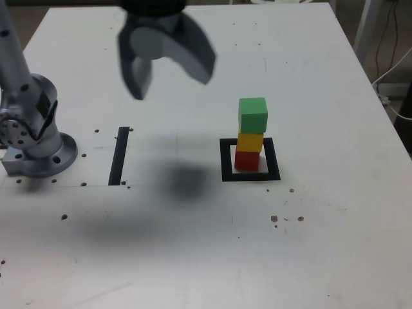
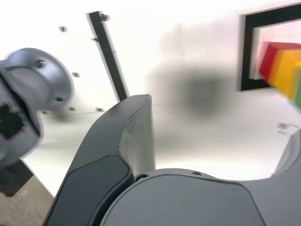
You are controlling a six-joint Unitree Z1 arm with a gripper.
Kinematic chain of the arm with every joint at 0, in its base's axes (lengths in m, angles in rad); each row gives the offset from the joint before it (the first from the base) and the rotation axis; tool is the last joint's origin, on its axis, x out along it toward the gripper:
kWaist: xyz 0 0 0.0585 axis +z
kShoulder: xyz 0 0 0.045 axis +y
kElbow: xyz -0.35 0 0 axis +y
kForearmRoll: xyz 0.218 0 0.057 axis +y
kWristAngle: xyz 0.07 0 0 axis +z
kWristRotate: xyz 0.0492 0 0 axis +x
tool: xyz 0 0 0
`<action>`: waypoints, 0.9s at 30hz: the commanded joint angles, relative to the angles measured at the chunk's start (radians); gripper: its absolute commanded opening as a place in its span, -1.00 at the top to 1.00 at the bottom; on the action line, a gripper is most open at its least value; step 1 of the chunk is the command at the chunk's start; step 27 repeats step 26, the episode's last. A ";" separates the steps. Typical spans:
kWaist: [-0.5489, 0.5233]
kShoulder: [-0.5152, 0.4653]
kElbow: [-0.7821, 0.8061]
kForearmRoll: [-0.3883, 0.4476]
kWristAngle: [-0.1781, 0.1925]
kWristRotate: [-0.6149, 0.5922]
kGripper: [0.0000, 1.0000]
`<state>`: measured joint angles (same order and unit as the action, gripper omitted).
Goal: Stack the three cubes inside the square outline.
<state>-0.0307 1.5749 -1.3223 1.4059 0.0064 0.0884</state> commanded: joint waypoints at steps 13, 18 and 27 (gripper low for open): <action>0.022 -0.113 0.465 -0.300 0.014 0.005 -0.98; 0.022 -0.141 0.509 -0.306 0.013 0.002 -0.98; 0.022 -0.162 0.536 -0.300 -0.005 -0.017 -0.99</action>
